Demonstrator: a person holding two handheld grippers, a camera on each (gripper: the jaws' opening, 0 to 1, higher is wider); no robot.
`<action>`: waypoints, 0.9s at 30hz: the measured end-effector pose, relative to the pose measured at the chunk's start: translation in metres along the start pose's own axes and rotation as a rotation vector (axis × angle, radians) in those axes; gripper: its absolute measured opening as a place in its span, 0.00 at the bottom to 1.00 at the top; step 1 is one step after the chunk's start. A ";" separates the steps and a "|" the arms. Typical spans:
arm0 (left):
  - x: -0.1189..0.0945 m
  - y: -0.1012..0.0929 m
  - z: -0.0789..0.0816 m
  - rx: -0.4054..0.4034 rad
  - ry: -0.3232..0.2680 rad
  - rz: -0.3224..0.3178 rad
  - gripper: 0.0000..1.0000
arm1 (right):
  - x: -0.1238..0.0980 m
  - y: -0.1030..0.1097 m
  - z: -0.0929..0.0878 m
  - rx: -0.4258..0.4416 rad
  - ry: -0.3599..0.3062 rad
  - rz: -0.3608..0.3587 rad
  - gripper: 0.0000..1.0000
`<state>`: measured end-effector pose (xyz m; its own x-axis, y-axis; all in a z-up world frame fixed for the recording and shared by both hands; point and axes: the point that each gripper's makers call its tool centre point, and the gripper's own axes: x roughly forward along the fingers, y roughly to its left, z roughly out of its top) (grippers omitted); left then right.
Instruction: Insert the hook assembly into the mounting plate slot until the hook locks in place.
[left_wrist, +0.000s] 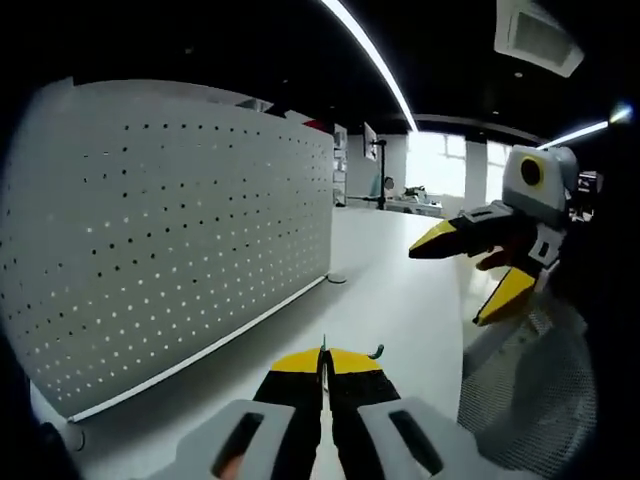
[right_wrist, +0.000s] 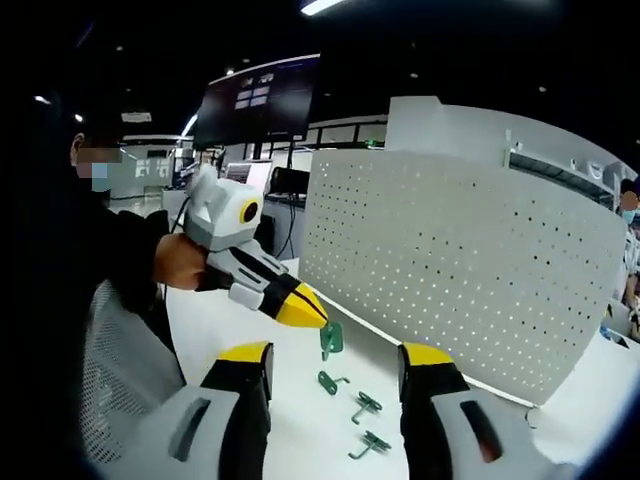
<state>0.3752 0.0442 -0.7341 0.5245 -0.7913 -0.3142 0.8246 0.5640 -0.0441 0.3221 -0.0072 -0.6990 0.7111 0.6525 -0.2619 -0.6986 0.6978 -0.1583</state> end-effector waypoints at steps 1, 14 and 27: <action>0.000 -0.001 0.001 0.001 0.002 0.000 0.01 | 0.001 0.000 0.000 -0.005 0.000 -0.005 0.45; 0.000 -0.016 0.019 -0.057 0.063 0.022 0.01 | 0.011 0.002 0.000 -0.037 0.024 -0.051 0.30; -0.003 -0.035 0.033 -0.085 0.067 0.006 0.01 | 0.017 0.000 -0.003 -0.048 0.035 -0.072 0.16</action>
<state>0.3517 0.0191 -0.7000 0.5115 -0.7720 -0.3773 0.7991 0.5888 -0.1215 0.3339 0.0033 -0.7059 0.7566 0.5901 -0.2816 -0.6497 0.7269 -0.2226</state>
